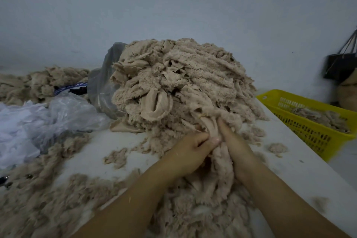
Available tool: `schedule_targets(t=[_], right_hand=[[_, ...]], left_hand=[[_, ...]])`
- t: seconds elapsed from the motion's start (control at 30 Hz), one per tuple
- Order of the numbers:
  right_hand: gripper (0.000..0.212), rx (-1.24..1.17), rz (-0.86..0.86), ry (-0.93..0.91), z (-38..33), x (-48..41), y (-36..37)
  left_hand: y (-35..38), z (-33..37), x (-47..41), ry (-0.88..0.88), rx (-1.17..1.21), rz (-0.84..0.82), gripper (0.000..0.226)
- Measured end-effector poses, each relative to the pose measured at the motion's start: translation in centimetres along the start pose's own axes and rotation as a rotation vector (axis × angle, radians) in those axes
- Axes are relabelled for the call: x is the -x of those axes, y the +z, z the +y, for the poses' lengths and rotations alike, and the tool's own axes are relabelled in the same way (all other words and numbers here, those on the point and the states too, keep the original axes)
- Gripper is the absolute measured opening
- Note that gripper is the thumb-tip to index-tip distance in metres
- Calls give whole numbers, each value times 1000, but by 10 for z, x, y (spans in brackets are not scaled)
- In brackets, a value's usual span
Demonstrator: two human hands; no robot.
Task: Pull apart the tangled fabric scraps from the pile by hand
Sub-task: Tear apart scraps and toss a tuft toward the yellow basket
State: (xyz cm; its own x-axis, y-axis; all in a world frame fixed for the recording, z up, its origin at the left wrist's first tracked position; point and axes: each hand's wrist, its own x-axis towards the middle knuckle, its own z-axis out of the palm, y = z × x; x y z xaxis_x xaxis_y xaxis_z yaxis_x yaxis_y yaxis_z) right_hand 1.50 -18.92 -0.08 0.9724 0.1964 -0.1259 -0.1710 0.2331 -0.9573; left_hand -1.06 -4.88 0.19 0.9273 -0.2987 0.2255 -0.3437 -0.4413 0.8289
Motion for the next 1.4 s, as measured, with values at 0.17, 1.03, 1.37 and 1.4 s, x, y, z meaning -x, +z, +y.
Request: schedule_targets(t=[0.17,1.03,1.37,1.4], right_hand=[[39,-440,323,-19,-9,-11,-26],[39,-167,145,-51,-10,0,6],[38,-248,204,-194,-9,-2,-3],[39,-256,184,-195,-9,-2,-3]], left_hand=[[-27,-2,-1,-187,420,415,37],[-14,-1,6,-99,138,-87,23],[-29,5,4,-368,1037,163,42],[-31,4,3,-370,1120,172,49]])
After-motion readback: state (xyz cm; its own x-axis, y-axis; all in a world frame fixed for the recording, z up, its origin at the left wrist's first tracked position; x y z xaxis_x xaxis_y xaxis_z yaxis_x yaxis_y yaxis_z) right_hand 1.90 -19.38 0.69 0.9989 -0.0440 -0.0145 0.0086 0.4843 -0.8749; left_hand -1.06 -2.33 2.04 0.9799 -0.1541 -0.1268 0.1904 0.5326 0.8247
